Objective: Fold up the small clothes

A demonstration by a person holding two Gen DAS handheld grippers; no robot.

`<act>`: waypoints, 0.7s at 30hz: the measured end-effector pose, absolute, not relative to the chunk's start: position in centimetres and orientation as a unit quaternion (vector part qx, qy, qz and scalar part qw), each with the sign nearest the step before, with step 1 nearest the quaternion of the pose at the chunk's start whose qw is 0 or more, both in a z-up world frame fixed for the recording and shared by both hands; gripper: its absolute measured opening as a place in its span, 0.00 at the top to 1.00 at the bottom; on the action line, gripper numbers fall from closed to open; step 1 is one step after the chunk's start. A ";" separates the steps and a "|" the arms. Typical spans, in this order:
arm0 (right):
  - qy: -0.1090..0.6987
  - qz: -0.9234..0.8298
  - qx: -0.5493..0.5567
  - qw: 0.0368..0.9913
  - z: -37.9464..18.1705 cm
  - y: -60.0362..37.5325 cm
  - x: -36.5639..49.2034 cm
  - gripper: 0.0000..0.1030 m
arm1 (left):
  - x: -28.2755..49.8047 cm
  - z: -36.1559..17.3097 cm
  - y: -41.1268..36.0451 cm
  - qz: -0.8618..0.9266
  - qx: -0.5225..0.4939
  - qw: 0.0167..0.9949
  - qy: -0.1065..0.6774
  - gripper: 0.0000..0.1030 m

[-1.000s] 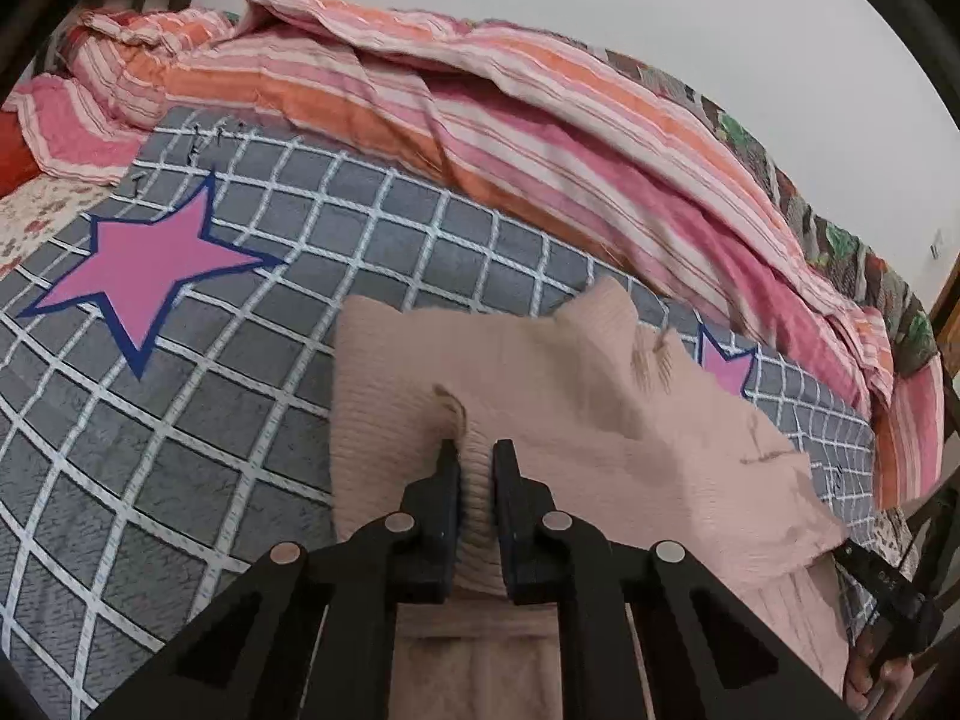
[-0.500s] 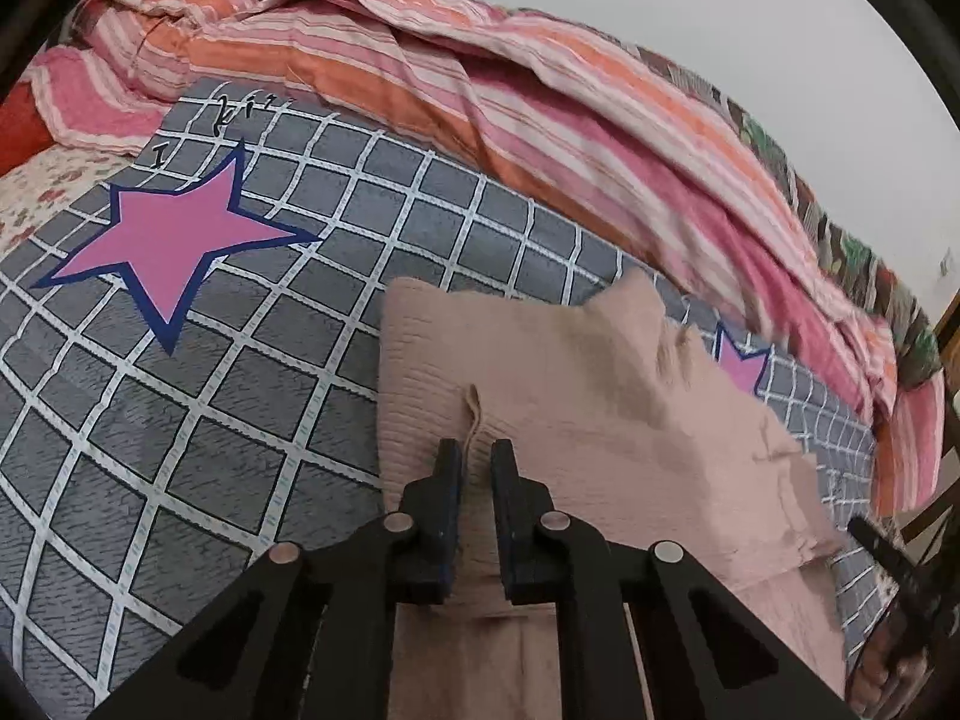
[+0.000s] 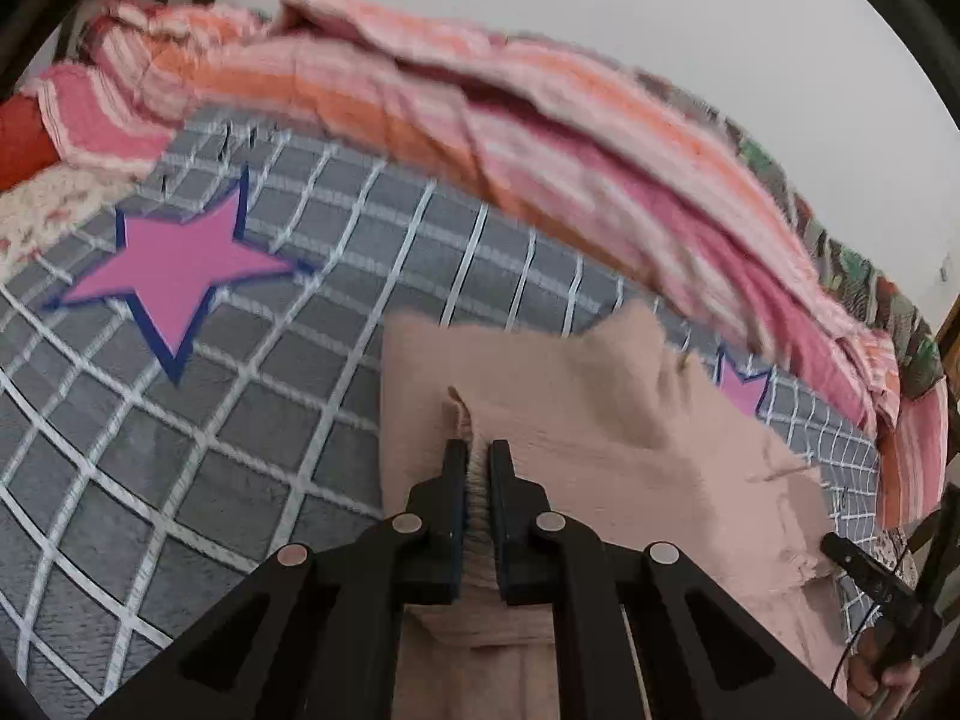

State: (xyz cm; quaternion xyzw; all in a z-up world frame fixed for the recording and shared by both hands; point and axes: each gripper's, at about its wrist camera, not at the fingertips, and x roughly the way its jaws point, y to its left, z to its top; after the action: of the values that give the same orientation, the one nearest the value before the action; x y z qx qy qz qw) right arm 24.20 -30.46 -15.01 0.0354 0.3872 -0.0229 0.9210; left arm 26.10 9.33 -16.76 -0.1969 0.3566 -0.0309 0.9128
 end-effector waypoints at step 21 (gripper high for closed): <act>0.393 -0.060 -0.006 0.917 -13.0 -30.8 16.9 0.39 | 21.0 -15.3 8.2 -0.024 -0.162 0.926 0.341 0.70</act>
State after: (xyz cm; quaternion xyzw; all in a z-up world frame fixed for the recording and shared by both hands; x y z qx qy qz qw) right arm 16.88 -30.77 -13.00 -0.0061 0.3934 -0.0602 0.9174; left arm 20.95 8.22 -15.30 -0.1624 0.3412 -0.0236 0.9255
